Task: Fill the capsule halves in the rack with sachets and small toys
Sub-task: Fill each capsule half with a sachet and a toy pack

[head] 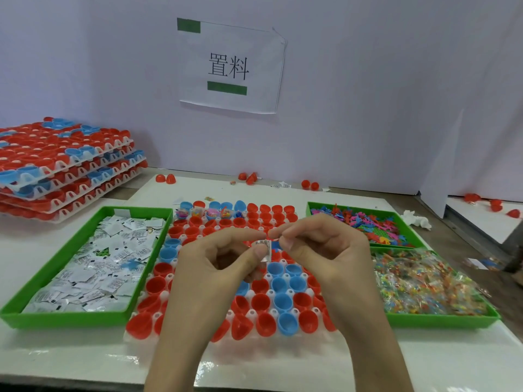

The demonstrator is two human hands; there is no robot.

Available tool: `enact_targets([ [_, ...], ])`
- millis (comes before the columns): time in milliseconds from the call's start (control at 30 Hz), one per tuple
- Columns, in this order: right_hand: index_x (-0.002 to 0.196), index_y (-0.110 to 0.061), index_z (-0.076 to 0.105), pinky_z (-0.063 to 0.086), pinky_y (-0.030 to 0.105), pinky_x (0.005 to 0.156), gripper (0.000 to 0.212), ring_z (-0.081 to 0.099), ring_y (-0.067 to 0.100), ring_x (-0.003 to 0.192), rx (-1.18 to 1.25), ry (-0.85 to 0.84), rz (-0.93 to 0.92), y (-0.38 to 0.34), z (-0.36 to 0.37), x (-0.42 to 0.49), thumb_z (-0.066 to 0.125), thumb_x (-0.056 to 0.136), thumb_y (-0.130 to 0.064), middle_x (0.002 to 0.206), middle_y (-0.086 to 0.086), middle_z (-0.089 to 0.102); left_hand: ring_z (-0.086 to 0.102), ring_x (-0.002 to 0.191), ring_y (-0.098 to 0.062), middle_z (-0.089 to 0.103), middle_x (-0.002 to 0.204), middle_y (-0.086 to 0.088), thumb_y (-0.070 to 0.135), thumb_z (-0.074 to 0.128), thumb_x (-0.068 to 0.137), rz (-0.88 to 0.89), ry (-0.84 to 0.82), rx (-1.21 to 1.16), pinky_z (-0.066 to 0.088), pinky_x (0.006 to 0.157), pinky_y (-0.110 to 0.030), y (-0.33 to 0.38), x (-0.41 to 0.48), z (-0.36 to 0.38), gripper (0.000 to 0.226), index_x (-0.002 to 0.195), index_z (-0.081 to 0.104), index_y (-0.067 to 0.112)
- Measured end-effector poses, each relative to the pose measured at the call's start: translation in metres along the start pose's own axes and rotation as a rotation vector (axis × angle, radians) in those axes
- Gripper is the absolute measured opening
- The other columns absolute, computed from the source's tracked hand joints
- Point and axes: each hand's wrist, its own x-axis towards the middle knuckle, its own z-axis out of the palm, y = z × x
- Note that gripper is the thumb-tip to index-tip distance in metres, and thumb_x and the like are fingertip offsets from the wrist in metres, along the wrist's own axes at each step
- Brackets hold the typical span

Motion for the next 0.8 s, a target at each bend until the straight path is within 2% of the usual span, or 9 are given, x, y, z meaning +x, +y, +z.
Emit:
enact_targets([
  [133,0.084,-0.013,0.074,0.058,0.021,0.076,0.02,0.075,0.016,0.089,-0.015,-0.028,0.025,0.003,-0.002,-0.005,0.07,0.084,0.006,0.088,0.0,0.078,0.07,0.069,-0.013,0.073,0.073,0.002,0.039,0.071,0.068,-0.046,-0.085,0.017,0.054,0.064,-0.014,-0.002,0.0,0.0,0.013,0.077,0.076,0.033],
  [267,0.083,-0.014,0.074,0.059,0.023,0.075,0.029,0.076,0.018,0.088,-0.011,-0.029,-0.004,0.005,0.0,-0.007,0.068,0.084,0.013,0.087,0.002,0.078,0.073,0.069,-0.015,0.075,0.076,-0.001,0.035,0.074,0.067,-0.097,-0.156,-0.06,0.055,0.063,-0.015,-0.003,-0.002,0.001,0.012,0.075,0.074,0.026],
  [400,0.092,-0.021,0.077,0.058,0.019,0.077,0.02,0.074,0.013,0.092,-0.068,-0.025,-0.009,0.009,-0.006,-0.006,0.07,0.088,-0.002,0.093,-0.005,0.078,0.072,0.066,-0.017,0.074,0.073,-0.005,0.032,0.075,0.067,-0.105,-0.116,-0.11,0.056,0.063,-0.018,-0.005,-0.004,-0.002,0.012,0.075,0.075,0.024],
  [433,0.095,-0.023,0.077,0.057,0.018,0.077,0.019,0.073,0.009,0.092,-0.138,0.006,0.017,0.014,-0.013,-0.005,0.07,0.089,-0.005,0.094,-0.008,0.077,0.072,0.066,-0.017,0.074,0.073,-0.006,0.033,0.076,0.065,-0.109,-0.098,-0.126,0.056,0.063,-0.018,-0.006,-0.004,-0.003,0.014,0.075,0.075,0.023],
  [500,0.096,-0.028,0.075,0.057,0.016,0.079,0.021,0.07,-0.001,0.09,-0.434,0.116,0.118,0.031,-0.033,-0.003,0.07,0.091,-0.008,0.093,-0.016,0.075,0.072,0.067,-0.018,0.075,0.075,-0.006,0.036,0.077,0.06,-0.115,-0.064,-0.152,0.056,0.063,-0.019,-0.006,-0.004,-0.006,0.02,0.077,0.076,0.024],
  [567,0.1,-0.028,0.073,0.055,0.021,0.087,0.022,0.065,-0.003,0.09,-0.708,0.189,0.304,0.05,-0.058,-0.005,0.07,0.09,-0.009,0.094,-0.02,0.07,0.073,0.07,-0.019,0.076,0.078,-0.004,0.039,0.077,0.056,-0.118,-0.04,-0.163,0.056,0.063,-0.018,-0.006,-0.005,-0.009,0.026,0.08,0.078,0.028],
  [667,0.115,-0.026,0.071,0.051,0.035,0.093,0.022,0.063,0.013,0.102,-0.853,0.141,0.571,0.069,-0.081,-0.011,0.068,0.093,-0.022,0.113,-0.009,0.066,0.073,0.078,-0.018,0.076,0.081,-0.001,0.047,0.076,0.052,-0.123,-0.006,-0.139,0.057,0.066,-0.019,-0.006,-0.005,-0.01,0.034,0.084,0.079,0.035],
  [733,0.121,-0.029,0.07,0.05,0.036,0.09,0.025,0.06,0.015,0.103,-0.923,0.073,0.61,0.074,-0.083,-0.009,0.062,0.097,-0.028,0.121,-0.008,0.066,0.072,0.08,-0.018,0.076,0.082,0.0,0.049,0.074,0.051,-0.124,0.002,-0.123,0.056,0.067,-0.022,-0.008,-0.005,-0.009,0.035,0.084,0.079,0.036],
  [800,0.121,-0.031,0.069,0.046,0.032,0.08,0.025,0.056,0.012,0.094,-0.975,0.038,0.603,0.074,-0.08,-0.008,0.057,0.099,-0.029,0.112,-0.011,0.066,0.072,0.079,-0.016,0.076,0.081,0.001,0.049,0.074,0.051,-0.119,-0.009,-0.126,0.056,0.066,-0.021,-0.008,-0.006,-0.008,0.034,0.082,0.079,0.036],
])
